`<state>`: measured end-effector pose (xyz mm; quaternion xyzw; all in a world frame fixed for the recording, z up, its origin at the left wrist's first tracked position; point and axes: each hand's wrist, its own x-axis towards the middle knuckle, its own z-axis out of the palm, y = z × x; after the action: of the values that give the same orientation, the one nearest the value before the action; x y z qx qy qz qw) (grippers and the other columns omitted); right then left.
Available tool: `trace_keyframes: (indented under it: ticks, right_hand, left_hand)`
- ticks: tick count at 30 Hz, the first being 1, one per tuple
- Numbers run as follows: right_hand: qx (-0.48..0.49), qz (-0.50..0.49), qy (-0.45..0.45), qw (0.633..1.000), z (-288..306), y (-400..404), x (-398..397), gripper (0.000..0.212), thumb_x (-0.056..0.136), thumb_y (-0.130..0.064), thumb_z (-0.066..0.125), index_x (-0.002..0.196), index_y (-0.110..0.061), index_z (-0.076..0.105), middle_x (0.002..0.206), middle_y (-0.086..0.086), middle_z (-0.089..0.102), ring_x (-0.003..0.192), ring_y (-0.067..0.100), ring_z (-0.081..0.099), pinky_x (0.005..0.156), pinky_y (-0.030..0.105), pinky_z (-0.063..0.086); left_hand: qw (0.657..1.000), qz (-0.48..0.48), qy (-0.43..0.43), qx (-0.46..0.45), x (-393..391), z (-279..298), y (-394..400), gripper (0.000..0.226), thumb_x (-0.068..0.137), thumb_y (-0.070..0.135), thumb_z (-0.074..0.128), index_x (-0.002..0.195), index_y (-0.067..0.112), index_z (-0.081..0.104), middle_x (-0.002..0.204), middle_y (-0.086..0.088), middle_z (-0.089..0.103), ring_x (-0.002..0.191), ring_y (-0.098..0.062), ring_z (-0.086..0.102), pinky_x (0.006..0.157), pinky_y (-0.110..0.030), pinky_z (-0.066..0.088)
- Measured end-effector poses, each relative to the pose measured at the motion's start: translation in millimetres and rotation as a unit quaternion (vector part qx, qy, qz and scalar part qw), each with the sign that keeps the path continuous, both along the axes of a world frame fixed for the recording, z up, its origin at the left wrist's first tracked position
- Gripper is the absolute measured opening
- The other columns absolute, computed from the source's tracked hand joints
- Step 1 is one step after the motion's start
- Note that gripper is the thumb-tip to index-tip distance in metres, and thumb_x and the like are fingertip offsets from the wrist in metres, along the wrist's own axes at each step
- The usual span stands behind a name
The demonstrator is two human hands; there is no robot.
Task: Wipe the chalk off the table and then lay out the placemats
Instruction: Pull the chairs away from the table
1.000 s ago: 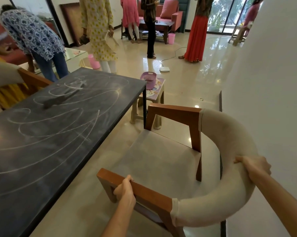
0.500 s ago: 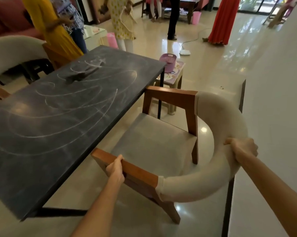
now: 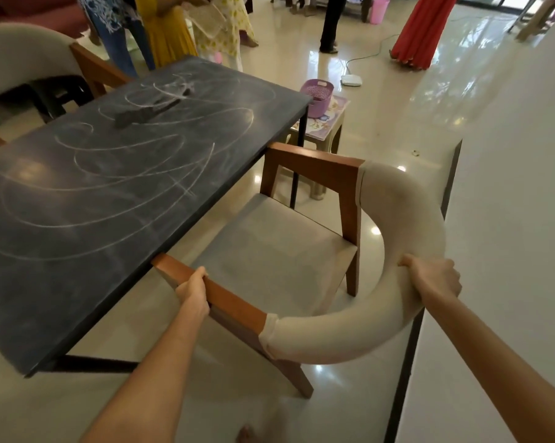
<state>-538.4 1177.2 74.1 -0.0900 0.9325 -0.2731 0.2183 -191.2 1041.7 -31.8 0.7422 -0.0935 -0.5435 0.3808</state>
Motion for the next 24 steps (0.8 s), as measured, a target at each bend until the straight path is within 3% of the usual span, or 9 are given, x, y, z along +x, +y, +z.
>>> trace_keyframes:
  ticks: [2,4,6,9,12,14,18,24]
  right_hand:
    - [0.005,0.013,0.015,1.000,0,2,1,0.068,0.082,-0.042,0.071,0.127,0.001,0.043,0.118,0.022,0.056,0.102,0.041,0.057,0.082,0.043,0.048]
    - [0.002,0.029,0.023,0.999,-2,3,-2,0.068,0.082,-0.044,0.071,0.126,0.001,0.043,0.116,0.021,0.057,0.100,0.039,0.058,0.083,0.045,0.050]
    - [0.006,0.050,0.014,0.999,-2,1,-7,0.073,0.080,-0.047,0.072,0.127,0.000,0.042,0.116,0.020,0.057,0.099,0.038,0.059,0.085,0.046,0.051]
    - [0.004,0.071,-0.017,0.997,3,-5,-23,0.081,0.073,-0.054,0.075,0.128,-0.005,0.040,0.112,0.014,0.055,0.094,0.033,0.056,0.082,0.045,0.054]
    - [-0.020,0.094,-0.020,0.995,12,-20,-41,0.084,0.072,-0.058,0.075,0.129,-0.007,0.040,0.107,0.010,0.049,0.092,0.028,0.052,0.075,0.040,0.048]
    - [-0.009,0.128,0.006,0.992,16,-29,-50,0.069,0.076,-0.055,0.073,0.117,-0.005,0.049,0.105,0.012,0.055,0.088,0.027,0.055,0.072,0.036,0.047]
    - [0.036,0.177,0.043,0.983,15,-34,-60,0.035,0.089,-0.038,0.065,0.095,-0.006,0.051,0.097,0.014,0.056,0.082,0.028,0.054,0.073,0.035,0.045]
    - [0.043,0.187,0.058,0.980,6,-32,-67,0.032,0.091,-0.036,0.064,0.092,-0.005,0.056,0.091,0.012,0.055,0.078,0.026,0.053,0.068,0.032,0.041]
  left_hand:
    - [1.000,0.011,-0.009,0.004,-1,2,0,0.031,0.071,0.017,0.066,0.097,0.003,0.058,0.098,-0.012,0.063,0.079,-0.028,0.058,0.078,-0.040,0.053]
    - [0.999,0.023,-0.026,0.017,-5,3,0,0.047,0.073,0.021,0.069,0.114,0.000,0.056,0.112,-0.015,0.063,0.090,-0.031,0.061,0.087,-0.045,0.053]
    - [0.997,0.039,-0.056,0.030,-12,9,3,0.063,0.077,0.026,0.072,0.129,0.000,0.048,0.124,-0.018,0.059,0.105,-0.036,0.060,0.093,-0.047,0.050]
    - [0.991,0.014,-0.121,0.061,-27,18,11,0.071,0.081,0.029,0.072,0.137,0.001,0.038,0.131,-0.022,0.053,0.114,-0.040,0.056,0.096,-0.048,0.047]
    - [0.973,-0.074,-0.197,0.096,-37,25,20,0.067,0.083,0.027,0.068,0.135,-0.001,0.038,0.125,-0.024,0.055,0.105,-0.042,0.060,0.086,-0.053,0.053]
    - [0.953,-0.136,-0.251,0.104,-38,28,22,0.061,0.085,0.028,0.065,0.132,-0.003,0.042,0.119,-0.023,0.059,0.096,-0.042,0.063,0.077,-0.052,0.057]
    - [0.930,-0.163,-0.313,0.099,-38,32,20,0.050,0.088,0.023,0.060,0.127,-0.005,0.048,0.116,-0.024,0.060,0.096,-0.041,0.063,0.080,-0.050,0.056]
    - [0.904,-0.194,-0.364,0.107,-46,40,24,0.041,0.094,0.020,0.053,0.126,-0.007,0.047,0.117,-0.026,0.057,0.099,-0.043,0.061,0.066,-0.044,0.048]
